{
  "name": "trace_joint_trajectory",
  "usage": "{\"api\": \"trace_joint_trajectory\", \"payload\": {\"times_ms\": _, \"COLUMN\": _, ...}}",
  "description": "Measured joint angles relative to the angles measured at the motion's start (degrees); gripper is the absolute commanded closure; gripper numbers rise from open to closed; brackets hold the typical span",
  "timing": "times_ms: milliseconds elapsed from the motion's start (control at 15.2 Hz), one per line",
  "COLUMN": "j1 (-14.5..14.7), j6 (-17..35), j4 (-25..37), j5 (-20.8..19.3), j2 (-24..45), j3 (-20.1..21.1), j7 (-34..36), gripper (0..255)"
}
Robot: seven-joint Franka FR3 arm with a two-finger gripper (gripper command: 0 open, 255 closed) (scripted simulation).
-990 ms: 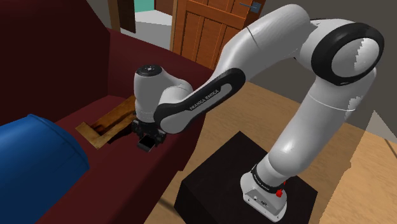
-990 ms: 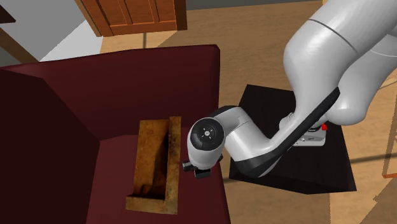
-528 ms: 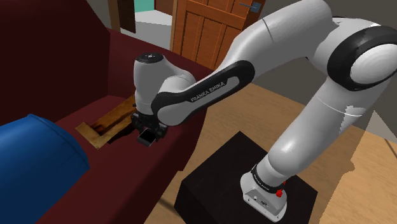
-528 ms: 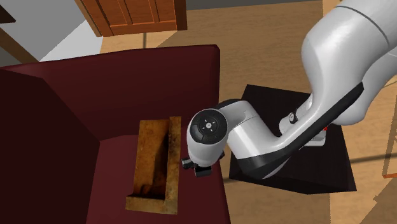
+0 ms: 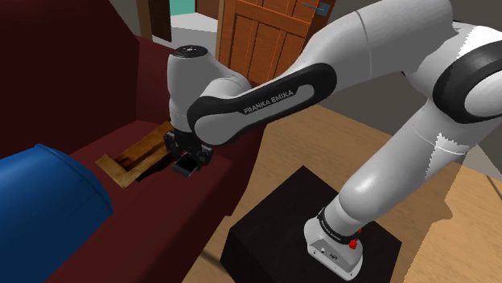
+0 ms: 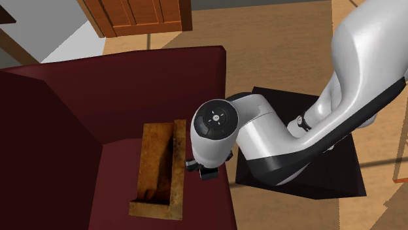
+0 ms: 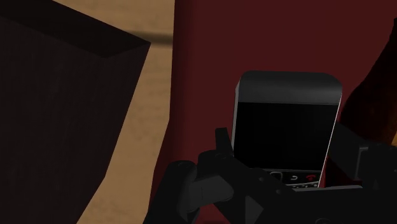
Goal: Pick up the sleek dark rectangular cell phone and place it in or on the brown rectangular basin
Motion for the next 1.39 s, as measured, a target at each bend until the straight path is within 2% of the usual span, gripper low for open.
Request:
{"api": "trace_joint_trajectory", "payload": {"times_ms": 990, "j1": 0.0, "j6": -11.4, "j4": 6.7, "j5": 4.8, "j2": -6.3, "j3": -1.4, "j7": -3.8, "gripper": 255}}
{"api": "trace_joint_trajectory", "payload": {"times_ms": 1122, "j1": -0.7, "j6": -12.0, "j4": 9.7, "j5": 2.5, "j2": -3.1, "j3": -1.1, "j7": -3.0, "gripper": 255}}
{"api": "trace_joint_trajectory", "payload": {"times_ms": 1386, "j1": -0.8, "j6": -14.3, "j4": 19.4, "j5": -5.1, "j2": 7.0, "j3": -1.0, "j7": 0.0, "gripper": 255}}
